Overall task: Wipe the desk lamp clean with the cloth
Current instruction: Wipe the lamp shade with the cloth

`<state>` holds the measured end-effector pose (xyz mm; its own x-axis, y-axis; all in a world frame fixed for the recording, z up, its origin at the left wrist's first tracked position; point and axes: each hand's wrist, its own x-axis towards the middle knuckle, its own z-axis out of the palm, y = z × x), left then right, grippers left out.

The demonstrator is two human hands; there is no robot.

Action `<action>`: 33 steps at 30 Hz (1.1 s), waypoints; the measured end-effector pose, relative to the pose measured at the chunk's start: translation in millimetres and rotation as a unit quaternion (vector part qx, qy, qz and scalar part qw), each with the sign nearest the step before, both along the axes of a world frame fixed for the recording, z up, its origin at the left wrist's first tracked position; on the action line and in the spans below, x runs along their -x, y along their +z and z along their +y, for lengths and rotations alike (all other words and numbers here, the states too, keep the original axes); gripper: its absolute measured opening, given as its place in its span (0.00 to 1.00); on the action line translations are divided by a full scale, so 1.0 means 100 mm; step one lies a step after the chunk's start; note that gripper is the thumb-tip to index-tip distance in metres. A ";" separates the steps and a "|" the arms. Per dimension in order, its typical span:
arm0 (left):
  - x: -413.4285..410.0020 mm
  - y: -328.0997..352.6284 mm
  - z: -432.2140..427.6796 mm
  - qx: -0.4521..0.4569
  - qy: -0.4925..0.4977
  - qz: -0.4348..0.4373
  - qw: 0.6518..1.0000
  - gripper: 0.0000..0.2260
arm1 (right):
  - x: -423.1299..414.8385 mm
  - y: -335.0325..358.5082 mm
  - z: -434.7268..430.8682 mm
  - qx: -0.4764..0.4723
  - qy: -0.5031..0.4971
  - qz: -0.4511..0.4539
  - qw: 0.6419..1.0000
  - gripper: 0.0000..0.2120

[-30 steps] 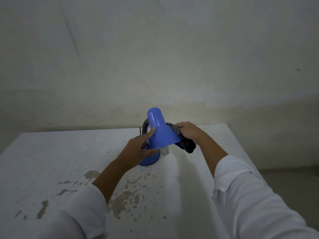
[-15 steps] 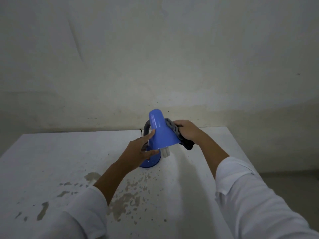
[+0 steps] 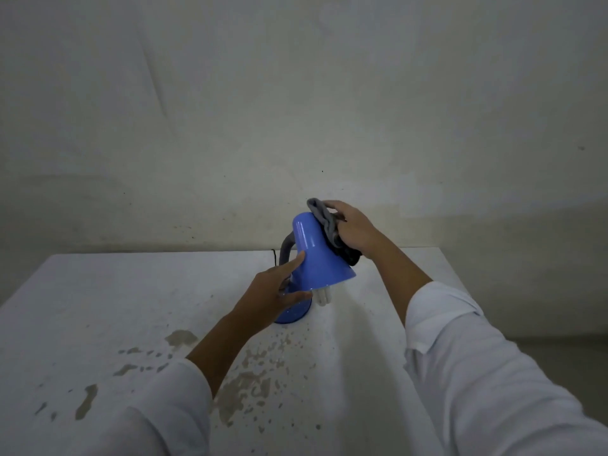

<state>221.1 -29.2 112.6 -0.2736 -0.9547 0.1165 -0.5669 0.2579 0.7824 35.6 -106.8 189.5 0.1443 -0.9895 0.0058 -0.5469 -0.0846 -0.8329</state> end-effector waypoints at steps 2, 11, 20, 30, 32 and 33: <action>0.00 0.01 0.00 -0.001 0.006 0.002 1.000 0.35 | -0.06 -0.05 -0.01 -0.015 0.021 0.036 0.999 0.22; -0.03 -0.01 0.01 -0.013 0.002 0.014 1.000 0.34 | 0.17 -0.25 -0.01 -0.143 0.073 0.187 0.969 0.23; -0.08 -0.03 -0.01 -0.025 -0.012 0.024 0.999 0.34 | 0.42 -0.30 0.15 -0.223 0.088 0.271 0.932 0.19; -0.09 -0.10 0.07 -0.018 0.014 0.072 0.997 0.34 | 0.51 -0.63 0.52 -0.189 -0.038 0.124 0.973 0.20; -0.10 -0.14 0.12 -0.022 0.021 0.095 0.995 0.32 | 0.49 -0.72 0.59 -0.183 -0.067 0.091 0.977 0.19; -0.10 -0.17 0.15 -0.033 0.024 0.105 0.994 0.32 | 0.48 -0.76 0.63 -0.177 -0.083 0.079 0.978 0.19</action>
